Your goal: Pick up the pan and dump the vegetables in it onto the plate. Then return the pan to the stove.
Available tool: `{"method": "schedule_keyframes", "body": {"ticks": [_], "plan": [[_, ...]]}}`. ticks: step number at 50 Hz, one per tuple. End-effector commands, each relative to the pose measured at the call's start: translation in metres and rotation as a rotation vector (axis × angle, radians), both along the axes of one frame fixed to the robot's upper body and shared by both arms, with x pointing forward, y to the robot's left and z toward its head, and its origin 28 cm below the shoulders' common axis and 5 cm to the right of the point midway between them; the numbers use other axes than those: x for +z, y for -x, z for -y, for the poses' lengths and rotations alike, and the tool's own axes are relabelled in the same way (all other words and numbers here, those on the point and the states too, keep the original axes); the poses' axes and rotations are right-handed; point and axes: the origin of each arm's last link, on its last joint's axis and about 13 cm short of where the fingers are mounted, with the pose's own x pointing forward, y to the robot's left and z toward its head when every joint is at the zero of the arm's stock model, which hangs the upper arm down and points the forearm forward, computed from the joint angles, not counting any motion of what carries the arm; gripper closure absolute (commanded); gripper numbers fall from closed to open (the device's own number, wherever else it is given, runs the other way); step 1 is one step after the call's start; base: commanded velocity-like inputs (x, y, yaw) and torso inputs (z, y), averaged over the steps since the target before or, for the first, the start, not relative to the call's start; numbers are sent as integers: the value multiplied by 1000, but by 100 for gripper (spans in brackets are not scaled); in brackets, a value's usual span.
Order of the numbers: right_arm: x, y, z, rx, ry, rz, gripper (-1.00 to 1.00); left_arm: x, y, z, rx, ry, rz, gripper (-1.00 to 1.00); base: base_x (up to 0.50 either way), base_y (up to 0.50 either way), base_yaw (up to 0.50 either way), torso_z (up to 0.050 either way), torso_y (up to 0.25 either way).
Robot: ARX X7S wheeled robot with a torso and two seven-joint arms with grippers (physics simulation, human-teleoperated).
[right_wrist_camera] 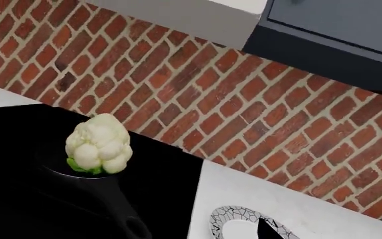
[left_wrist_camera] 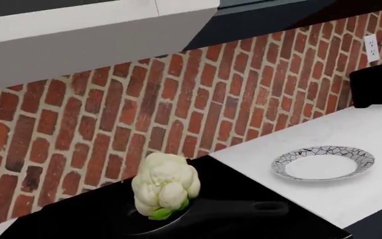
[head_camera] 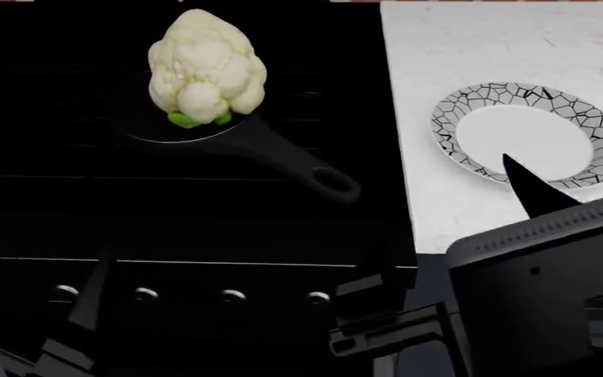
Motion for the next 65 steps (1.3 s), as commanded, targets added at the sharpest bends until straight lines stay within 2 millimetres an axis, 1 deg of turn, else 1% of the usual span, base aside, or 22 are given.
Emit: {"method": "schedule_keyframes", "body": {"ticks": [1, 10, 16, 21, 23, 24, 25, 29, 31, 33, 37, 45, 46, 49, 56, 58, 65], "plan": [[31, 15, 1, -9, 145, 31, -100, 18, 7, -1, -17, -25, 6, -100, 500, 0, 0, 45, 113], [37, 17, -3, 5, 170, 36, -100, 17, 8, -2, -11, -9, 11, -100, 500, 0, 0, 45, 114], [45, 17, -7, 25, 188, 56, -100, 19, 9, -2, -15, -8, 20, -100, 500, 0, 0, 45, 113], [47, 17, -8, 38, 199, 55, -100, 19, 9, -3, -10, -4, 23, -100, 500, 0, 0, 45, 112], [48, 14, -10, 86, 208, 26, -100, 19, 9, -3, -6, 8, 24, -100, 281, 0, 0, 45, 113], [49, 13, -10, 81, 214, 14, -100, 19, 9, -3, 8, 16, 10, -100, 0, 0, 0, 33, 18], [53, 10, -10, 124, 231, -10, -100, 19, 9, -4, 6, 25, 21, -100, 0, 0, 0, 0, 0], [56, -2, -10, 210, 213, -90, -100, 16, 10, -4, 13, 27, 18, -100, 0, 0, 0, 0, 0], [58, -10, -10, 278, 184, -171, -100, 14, 10, -5, 21, 35, 9, -100, 0, 0, 0, 0, 0], [60, -14, -12, 332, 170, -231, -100, 12, 10, -6, 23, 40, 6, -100, 0, 0, 0, 0, 0], [62, -16, -16, 361, 144, -264, -100, 10, 10, -7, 25, 40, 4, -100, 0, 0, 0, 0, 0], [51, -27, -26, 448, 61, -334, -100, 11, 14, -9, 38, 31, 12, -100, 0, 0, 0, 0, 0], [51, -28, -27, 482, 22, -348, -100, 11, 14, -9, 39, 31, 12, -100, 0, 0, 0, 0, 0], [47, -31, -25, 489, 8, -363, -100, 10, 14, -8, 44, 24, 12, -100, 0, 0, 0, 0, 0], [29, -41, -24, 500, 20, -423, -100, 8, 13, -7, 43, 23, 3, -100, 0, 0, 0, 0, 0], [29, -45, -22, 493, 14, -424, -100, 9, 13, -7, 42, 21, 2, -100, 0, 0, 0, 0, 0], [24, -56, -13, 446, 73, -475, -100, 7, 13, -5, 35, 22, -5, -100, 0, 0, 0, 0, 0]]}}
